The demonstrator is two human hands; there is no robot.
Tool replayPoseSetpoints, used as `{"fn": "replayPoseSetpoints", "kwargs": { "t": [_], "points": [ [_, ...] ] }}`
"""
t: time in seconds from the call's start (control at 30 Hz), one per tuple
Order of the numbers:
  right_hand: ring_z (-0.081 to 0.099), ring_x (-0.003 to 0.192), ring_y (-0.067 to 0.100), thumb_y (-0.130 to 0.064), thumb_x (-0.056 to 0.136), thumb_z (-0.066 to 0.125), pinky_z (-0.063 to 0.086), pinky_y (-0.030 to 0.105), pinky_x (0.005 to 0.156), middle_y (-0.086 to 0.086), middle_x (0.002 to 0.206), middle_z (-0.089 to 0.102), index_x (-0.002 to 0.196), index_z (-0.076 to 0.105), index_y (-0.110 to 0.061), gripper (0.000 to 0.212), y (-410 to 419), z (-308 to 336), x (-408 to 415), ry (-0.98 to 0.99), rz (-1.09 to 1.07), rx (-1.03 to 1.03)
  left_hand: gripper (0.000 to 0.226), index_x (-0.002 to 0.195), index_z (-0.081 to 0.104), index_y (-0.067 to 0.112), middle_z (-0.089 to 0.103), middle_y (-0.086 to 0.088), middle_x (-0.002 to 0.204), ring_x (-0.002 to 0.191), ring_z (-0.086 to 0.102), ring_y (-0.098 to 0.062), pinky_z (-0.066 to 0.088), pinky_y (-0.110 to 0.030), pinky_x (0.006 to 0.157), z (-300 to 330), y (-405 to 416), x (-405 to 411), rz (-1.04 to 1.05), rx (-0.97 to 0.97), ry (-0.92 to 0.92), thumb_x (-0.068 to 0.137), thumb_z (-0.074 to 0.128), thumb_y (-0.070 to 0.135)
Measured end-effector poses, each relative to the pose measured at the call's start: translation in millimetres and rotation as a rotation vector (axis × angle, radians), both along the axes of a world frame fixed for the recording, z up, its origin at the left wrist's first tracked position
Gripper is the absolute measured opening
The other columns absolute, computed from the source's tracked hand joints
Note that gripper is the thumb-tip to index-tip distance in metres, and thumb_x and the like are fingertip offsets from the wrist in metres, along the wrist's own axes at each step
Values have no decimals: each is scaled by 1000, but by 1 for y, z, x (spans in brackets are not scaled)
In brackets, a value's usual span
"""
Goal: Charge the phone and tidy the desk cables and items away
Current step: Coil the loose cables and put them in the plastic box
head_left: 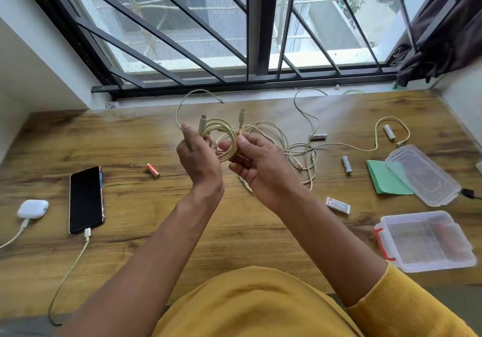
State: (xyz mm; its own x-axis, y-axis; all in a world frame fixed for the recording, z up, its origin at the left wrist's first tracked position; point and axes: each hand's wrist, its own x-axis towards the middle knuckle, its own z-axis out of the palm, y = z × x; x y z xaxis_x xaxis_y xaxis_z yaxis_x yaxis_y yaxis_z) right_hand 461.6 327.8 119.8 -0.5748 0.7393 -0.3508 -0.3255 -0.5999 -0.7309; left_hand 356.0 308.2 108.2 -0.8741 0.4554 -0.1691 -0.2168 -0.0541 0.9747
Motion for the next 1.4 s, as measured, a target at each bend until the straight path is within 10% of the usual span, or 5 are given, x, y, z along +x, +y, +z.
{"fn": "replayPoseSetpoints", "kwargs": {
  "t": [0.43, 1.03, 1.4],
  "points": [
    [74, 89, 37, 2, 100, 62, 61, 30, 64, 31, 109, 75, 109, 69, 0, 11, 20, 8, 13, -102, 131, 111, 70, 48, 40, 28, 36, 10, 45, 43, 33, -13, 30, -27, 47, -2, 2, -4, -23, 60, 155, 116, 30, 37],
    [64, 100, 18, -8, 95, 67, 48, 35, 83, 7, 103, 69, 108, 73, -9, 15, 17, 5, 14, -61, 368, 319, 74, 46, 45, 20, 47, 8, 39, 38, 42, -14, 33, -30, 49, -8, 4, -7, 54, -119, 258, 115, 32, 42],
    [66, 88, 21, -4, 91, 78, 48, 30, 75, 7, 88, 72, 98, 74, -10, 11, 6, -4, 0, -122, 158, 394, 67, 44, 55, 19, 60, -2, 51, 59, 59, -35, 52, -55, 65, -15, 7, -12, 36, -204, 147, 97, 31, 53]
  ]
}}
